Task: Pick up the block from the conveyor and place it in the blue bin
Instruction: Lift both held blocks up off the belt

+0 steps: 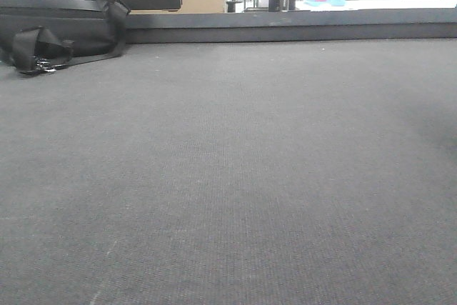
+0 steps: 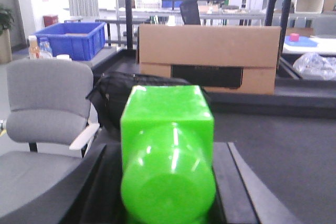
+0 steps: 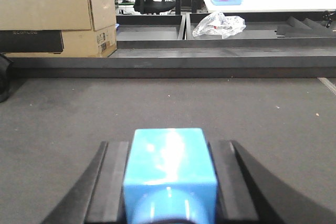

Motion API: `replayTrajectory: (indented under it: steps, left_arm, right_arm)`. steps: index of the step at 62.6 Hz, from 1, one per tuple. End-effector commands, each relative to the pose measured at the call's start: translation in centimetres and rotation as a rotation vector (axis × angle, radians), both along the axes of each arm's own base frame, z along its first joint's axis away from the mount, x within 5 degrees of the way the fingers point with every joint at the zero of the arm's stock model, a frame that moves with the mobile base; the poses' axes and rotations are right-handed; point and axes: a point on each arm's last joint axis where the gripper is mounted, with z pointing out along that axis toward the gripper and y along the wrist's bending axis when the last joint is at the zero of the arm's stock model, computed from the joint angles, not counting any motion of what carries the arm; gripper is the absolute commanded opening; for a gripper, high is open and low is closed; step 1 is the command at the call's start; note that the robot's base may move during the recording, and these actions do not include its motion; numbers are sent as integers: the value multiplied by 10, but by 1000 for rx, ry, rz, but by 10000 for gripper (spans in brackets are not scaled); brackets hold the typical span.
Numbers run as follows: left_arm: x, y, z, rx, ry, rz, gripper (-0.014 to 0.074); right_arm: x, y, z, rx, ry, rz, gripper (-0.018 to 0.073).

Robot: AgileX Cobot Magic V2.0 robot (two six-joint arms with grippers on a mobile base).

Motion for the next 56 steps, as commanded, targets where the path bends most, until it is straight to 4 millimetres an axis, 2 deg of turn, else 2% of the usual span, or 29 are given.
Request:
replayTrajectory:
  steps: [1,10,18,28,44,56]
  left_arm:
    - [-4,-2,2,1,-23,-8,-111]
    - [-6,-14,3,1,-34,-110,-111]
    - [-12,-22,3,201,-20,-163,-111]
    - [-21,-25,-2,-24,-24,-212,-111]
    - [-49,-21,-32,-79,-45,-171,-111]
    - [-70,-17,-37,-69,-109,-102,-111]
  right_arm:
    - [-1,-1,3,22,-41,-11,-162]
    - [-5,-3,5,26,-115,-33,-162]
    - [-17,-4,-2,28,-147,-41,-162]
    - [-40,-5,-18,27,-166,-39,-162]
    - [-74,-4,-38,23,-155,-10,-162]
    - [-89,-2,-39,19,-161,7,-162]
